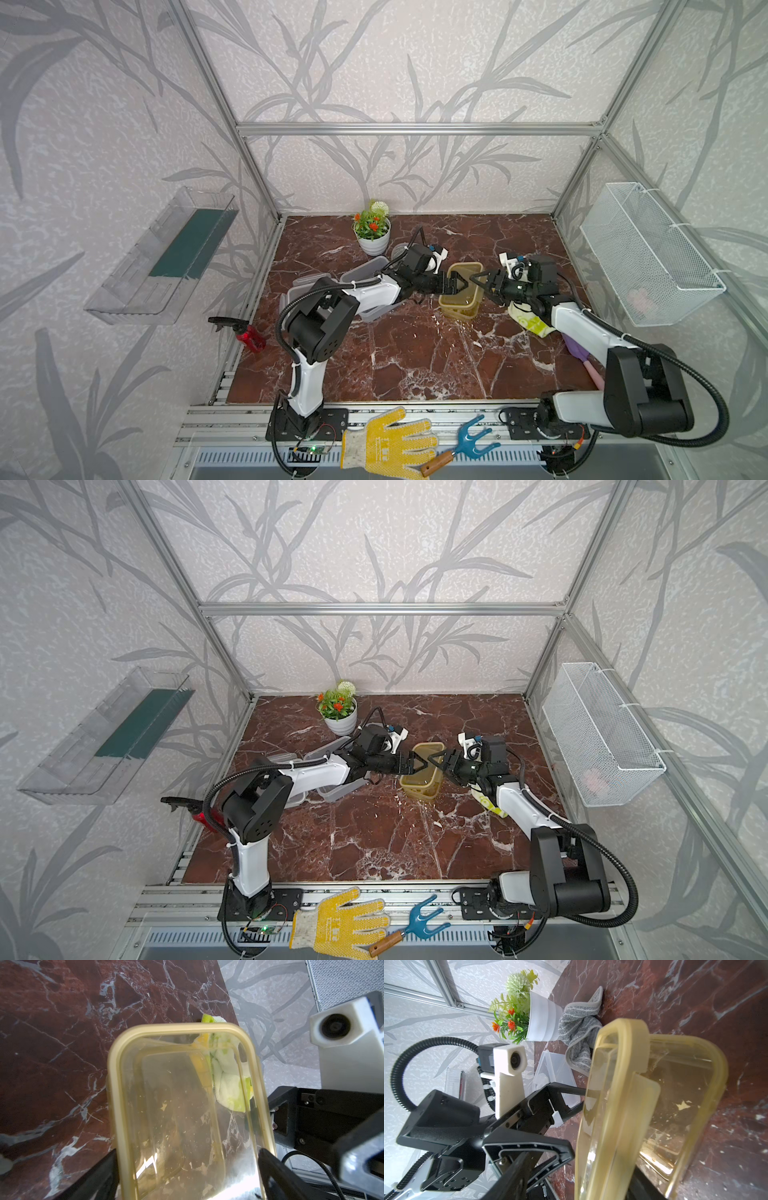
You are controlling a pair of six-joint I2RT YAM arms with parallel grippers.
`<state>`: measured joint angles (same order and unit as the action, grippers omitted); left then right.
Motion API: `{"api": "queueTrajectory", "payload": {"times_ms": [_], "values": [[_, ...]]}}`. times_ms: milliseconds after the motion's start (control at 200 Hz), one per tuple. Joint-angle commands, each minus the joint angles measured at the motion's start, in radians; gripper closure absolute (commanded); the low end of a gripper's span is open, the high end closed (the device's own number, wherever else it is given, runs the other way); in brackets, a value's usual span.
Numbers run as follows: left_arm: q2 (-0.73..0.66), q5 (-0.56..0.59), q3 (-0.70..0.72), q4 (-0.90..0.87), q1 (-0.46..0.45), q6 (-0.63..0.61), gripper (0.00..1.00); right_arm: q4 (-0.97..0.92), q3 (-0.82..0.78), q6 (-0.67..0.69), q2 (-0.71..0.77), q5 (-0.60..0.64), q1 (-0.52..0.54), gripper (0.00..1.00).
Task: Wipe the insides of the lunch boxes
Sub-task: Open the lid of the lunch box.
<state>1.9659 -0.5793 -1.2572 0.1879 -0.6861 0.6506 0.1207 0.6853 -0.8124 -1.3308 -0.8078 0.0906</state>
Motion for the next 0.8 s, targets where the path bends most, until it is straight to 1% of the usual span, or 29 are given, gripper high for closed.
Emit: {"api": "queueTrajectory", "payload": {"times_ms": [0,145,285,365,540,610,685,750,795], "values": [[0.007,-0.042,-0.031,0.065,-0.002,0.027,0.01,-0.004,0.043,-0.052,0.076,0.052,0.019,0.33],[0.016,-0.069,-0.049,0.051,-0.002,0.022,0.01,-0.027,0.073,-0.11,0.117,0.132,0.042,0.33],[0.003,-0.041,-0.046,0.011,-0.001,-0.003,0.0,-0.065,0.112,-0.128,0.113,0.163,0.049,0.32],[-0.032,0.016,-0.039,-0.048,-0.002,-0.041,0.01,-0.101,0.127,-0.109,0.1,0.175,0.055,0.32],[-0.137,0.205,-0.027,-0.24,-0.012,-0.186,0.0,-0.118,0.115,-0.107,0.099,0.205,0.056,0.32],[-0.191,0.293,0.001,-0.284,-0.032,-0.233,0.01,-0.133,0.12,-0.101,0.104,0.229,0.061,0.31],[-0.247,0.385,0.029,-0.322,-0.072,-0.291,0.01,-0.153,0.133,-0.085,0.1,0.244,0.074,0.31],[-0.292,0.421,0.066,-0.327,-0.102,-0.315,0.01,-0.153,0.141,-0.083,0.095,0.245,0.086,0.31],[-0.319,0.419,0.101,-0.311,-0.109,-0.31,0.01,-0.156,0.147,-0.081,0.092,0.244,0.091,0.3]]}}
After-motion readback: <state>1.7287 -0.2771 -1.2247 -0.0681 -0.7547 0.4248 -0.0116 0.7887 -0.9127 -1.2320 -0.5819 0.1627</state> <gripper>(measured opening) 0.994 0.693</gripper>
